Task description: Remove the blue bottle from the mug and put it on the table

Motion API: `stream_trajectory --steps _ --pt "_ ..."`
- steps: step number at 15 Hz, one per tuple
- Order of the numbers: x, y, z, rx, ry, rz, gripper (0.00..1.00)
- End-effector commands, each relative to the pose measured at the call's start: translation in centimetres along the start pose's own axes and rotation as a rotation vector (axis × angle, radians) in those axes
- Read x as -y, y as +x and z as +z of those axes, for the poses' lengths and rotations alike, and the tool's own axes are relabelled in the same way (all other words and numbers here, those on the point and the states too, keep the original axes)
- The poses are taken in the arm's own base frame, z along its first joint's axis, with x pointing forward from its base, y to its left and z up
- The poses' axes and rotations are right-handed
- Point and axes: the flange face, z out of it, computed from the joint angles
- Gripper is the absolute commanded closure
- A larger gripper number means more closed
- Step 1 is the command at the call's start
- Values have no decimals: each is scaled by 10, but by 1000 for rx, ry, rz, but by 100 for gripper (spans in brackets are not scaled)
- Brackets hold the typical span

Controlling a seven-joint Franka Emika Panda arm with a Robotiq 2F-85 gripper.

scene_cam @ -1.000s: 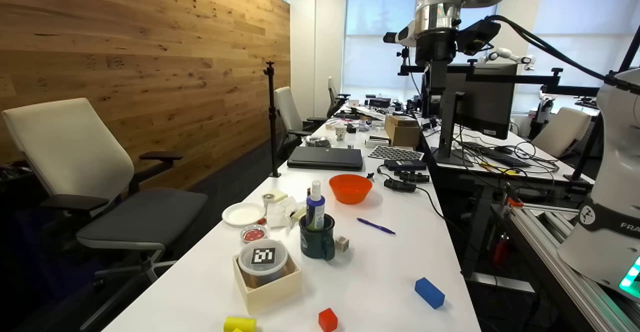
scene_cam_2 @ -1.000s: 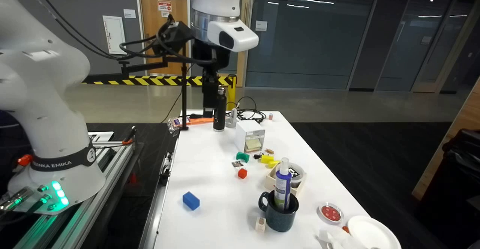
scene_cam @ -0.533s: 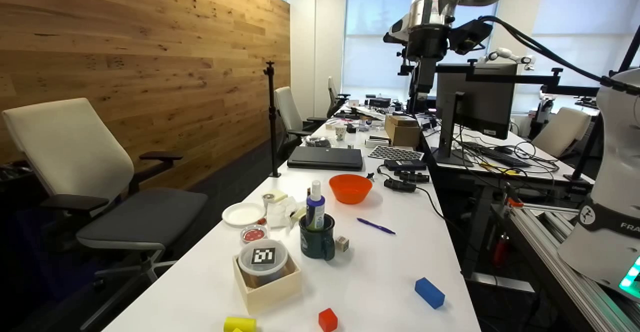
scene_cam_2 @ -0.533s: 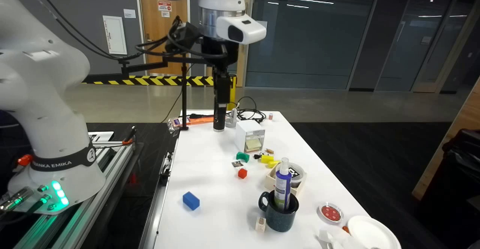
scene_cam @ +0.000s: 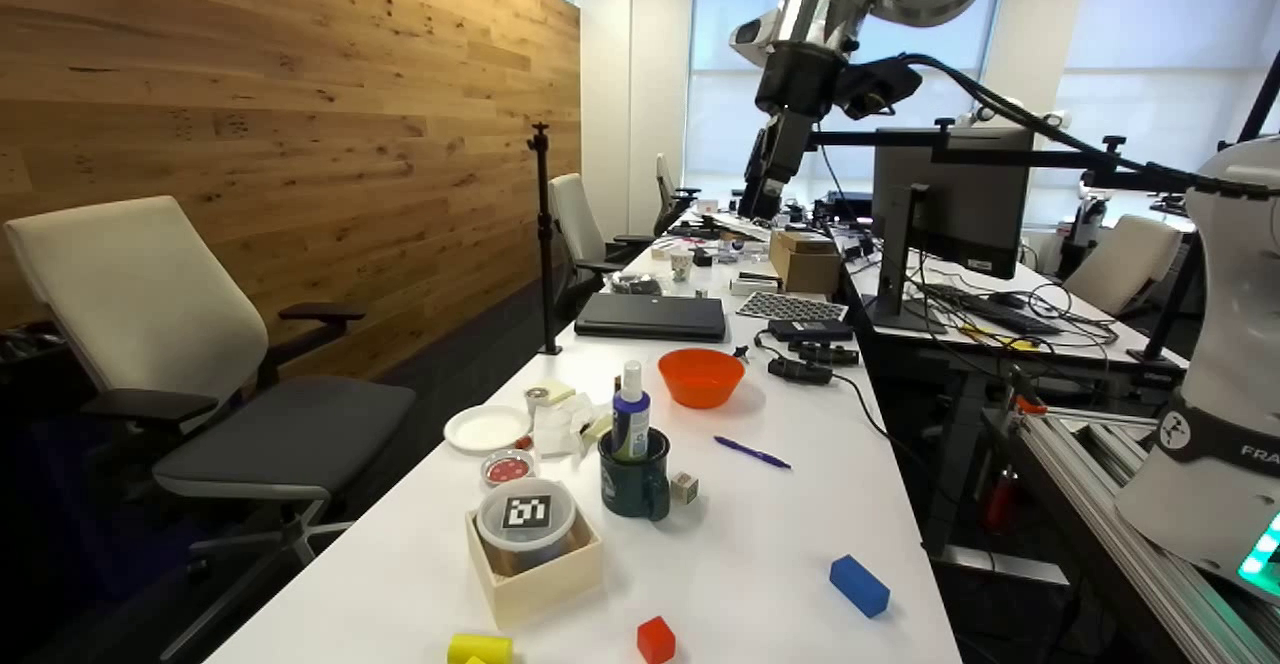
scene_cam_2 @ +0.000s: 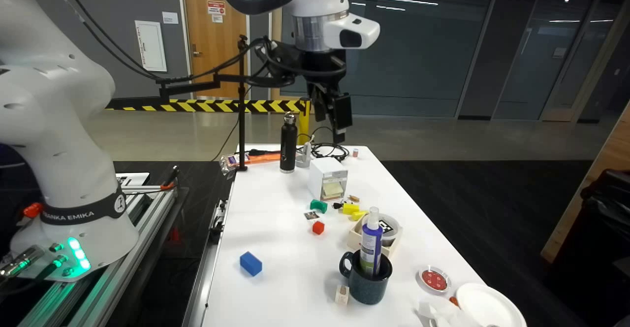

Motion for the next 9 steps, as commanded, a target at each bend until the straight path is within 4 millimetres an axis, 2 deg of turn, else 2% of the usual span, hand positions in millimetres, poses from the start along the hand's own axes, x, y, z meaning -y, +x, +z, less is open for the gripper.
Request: stream_trajectory --steps 1,5,9 --pt "-18 16 13 -21 3 -71 0" --pt "-34 18 32 4 -15 -113 0" --pt "-41 23 48 5 -113 -67 0"
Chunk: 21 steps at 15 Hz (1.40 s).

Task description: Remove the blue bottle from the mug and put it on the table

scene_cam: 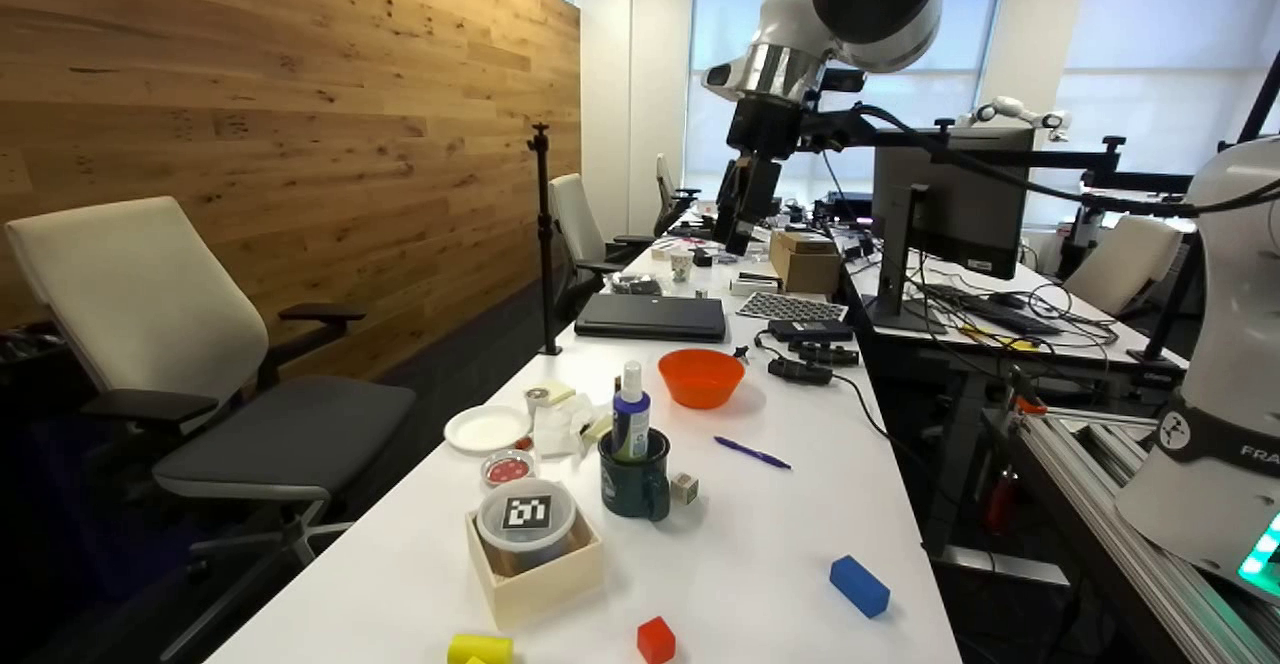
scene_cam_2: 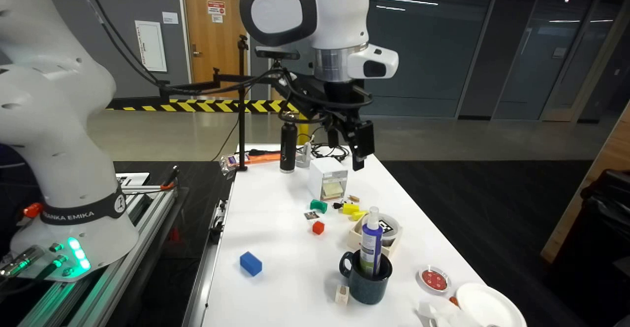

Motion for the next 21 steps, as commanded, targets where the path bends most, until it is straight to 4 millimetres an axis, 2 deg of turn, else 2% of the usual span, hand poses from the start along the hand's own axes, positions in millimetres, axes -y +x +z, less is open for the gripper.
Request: stream_trajectory --steps 1,3,4,5,8,13,16,18,21 --pt "-7 11 10 -13 -73 56 0" --pt "-6 15 13 -15 -95 105 0" --pt "0 18 5 -23 -53 93 0" --pt "-2 9 15 -10 -60 76 0" --pt "1 16 11 -22 -62 71 0" --pt "2 22 37 -70 -216 259 0" --pt "-8 18 44 -49 -298 362 0" --pt "7 18 47 -14 -343 399 0" --pt "46 24 57 26 -370 441 0"
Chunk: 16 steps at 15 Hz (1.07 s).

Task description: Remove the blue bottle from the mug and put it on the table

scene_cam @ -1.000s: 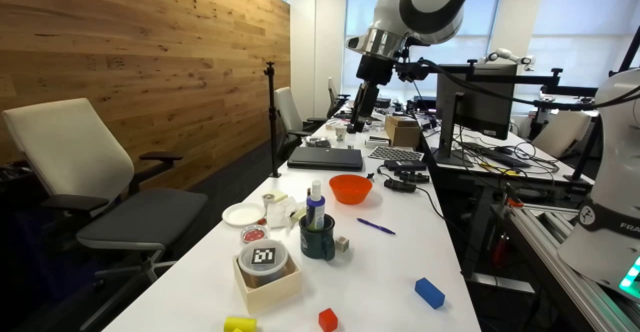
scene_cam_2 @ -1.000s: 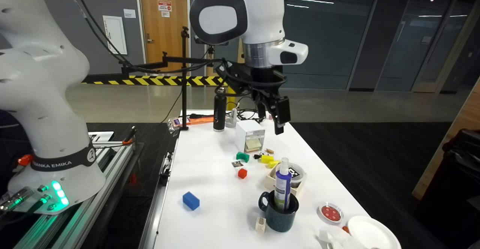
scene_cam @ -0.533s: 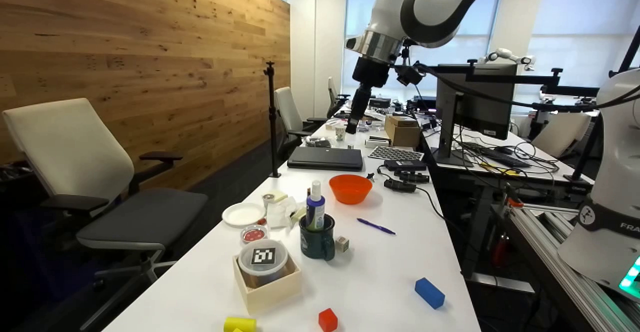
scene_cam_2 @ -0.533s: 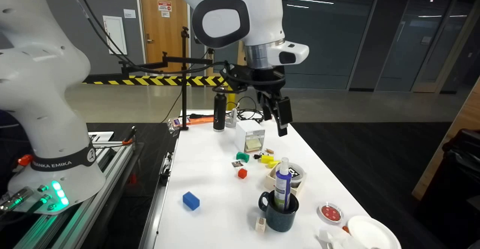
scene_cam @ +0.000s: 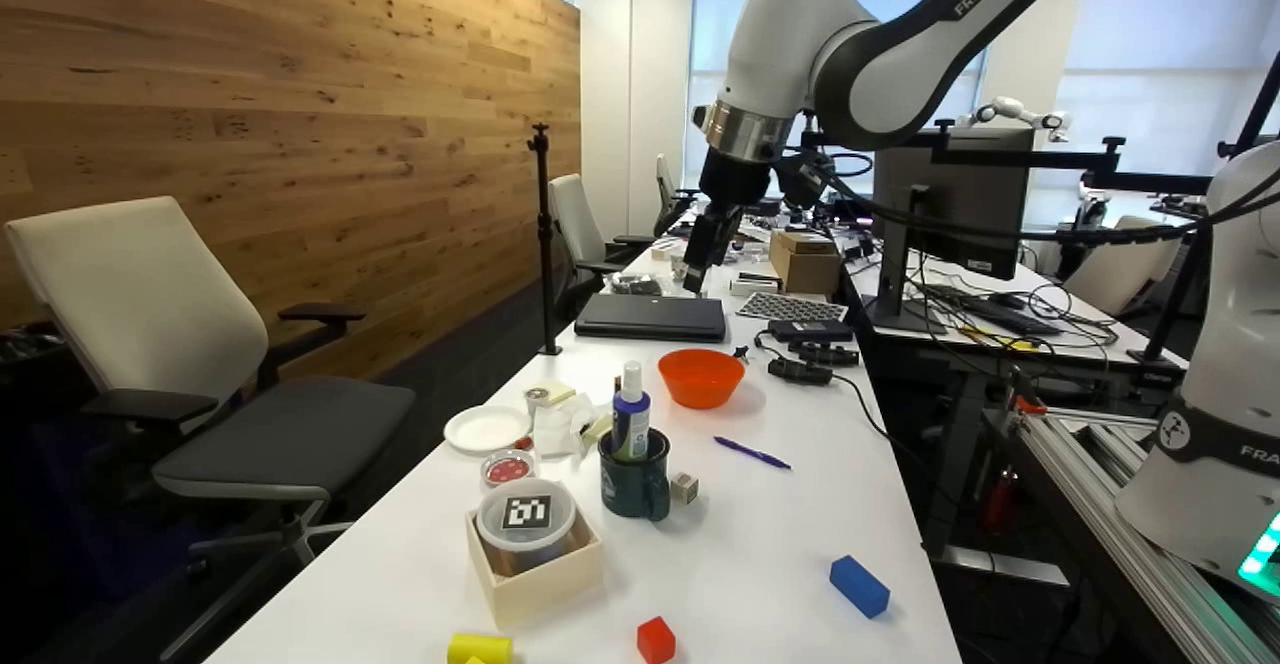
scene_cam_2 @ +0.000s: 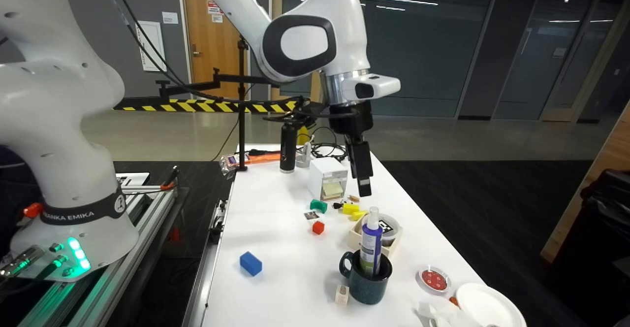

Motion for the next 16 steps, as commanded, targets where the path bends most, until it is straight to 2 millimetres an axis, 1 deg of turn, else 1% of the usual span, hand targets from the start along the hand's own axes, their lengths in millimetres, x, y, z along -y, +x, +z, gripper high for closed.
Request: stream_trajectory --steps 1,4,5,7,8,11,16 --pt "48 -12 -11 38 -35 38 0" --pt "92 -22 -13 71 -9 24 0" --pt "102 -24 -12 88 -5 23 0" --pt "113 -26 -4 128 6 30 0" --pt "116 -26 0 152 16 35 0" --pt "117 -19 19 172 35 64 0" --pt "116 8 49 173 56 112 0"
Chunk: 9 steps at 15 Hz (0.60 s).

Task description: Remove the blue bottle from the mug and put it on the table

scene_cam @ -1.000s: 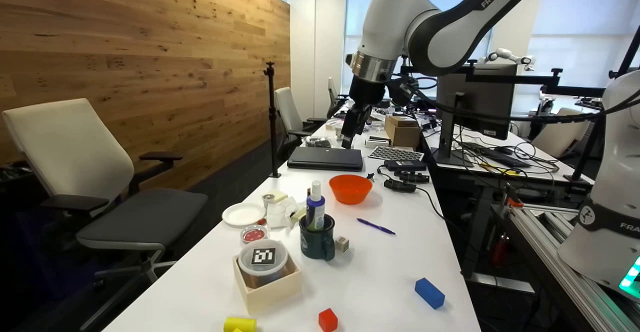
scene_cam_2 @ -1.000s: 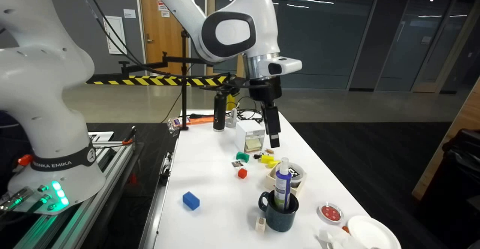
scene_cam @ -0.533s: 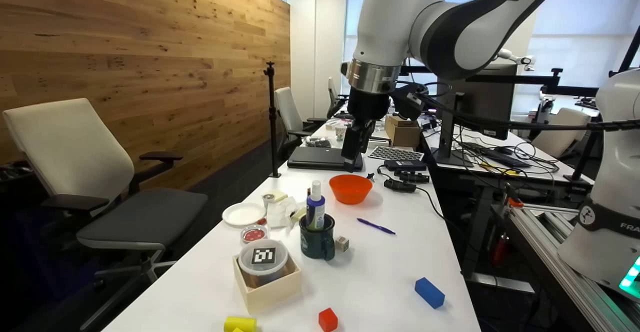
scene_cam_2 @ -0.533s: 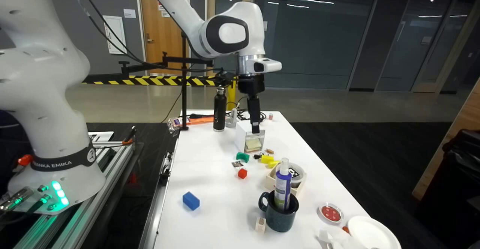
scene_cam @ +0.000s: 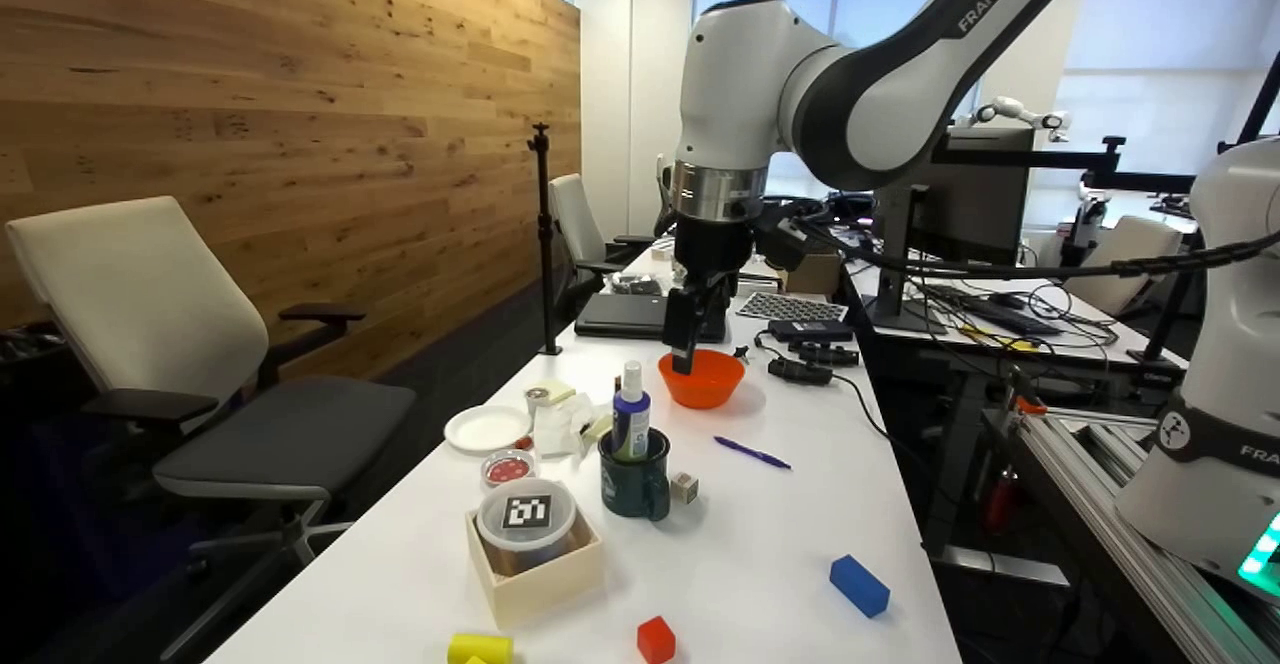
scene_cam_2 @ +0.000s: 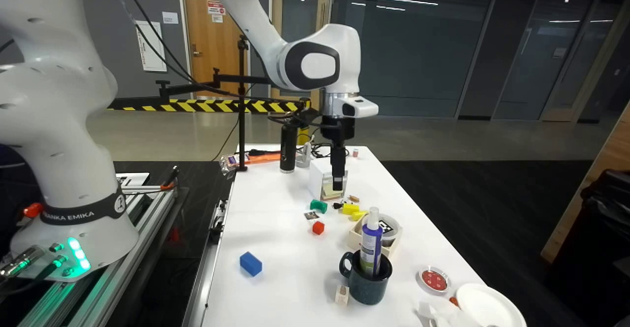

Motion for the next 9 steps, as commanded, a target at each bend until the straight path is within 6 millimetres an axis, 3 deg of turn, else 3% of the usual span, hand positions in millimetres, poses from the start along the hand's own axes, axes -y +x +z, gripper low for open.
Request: stream_trajectory --steps 1,5,9 --pt "8 30 16 -10 44 42 0" --pt "6 57 29 -52 48 49 0" --pt "-26 88 40 -84 21 107 0"
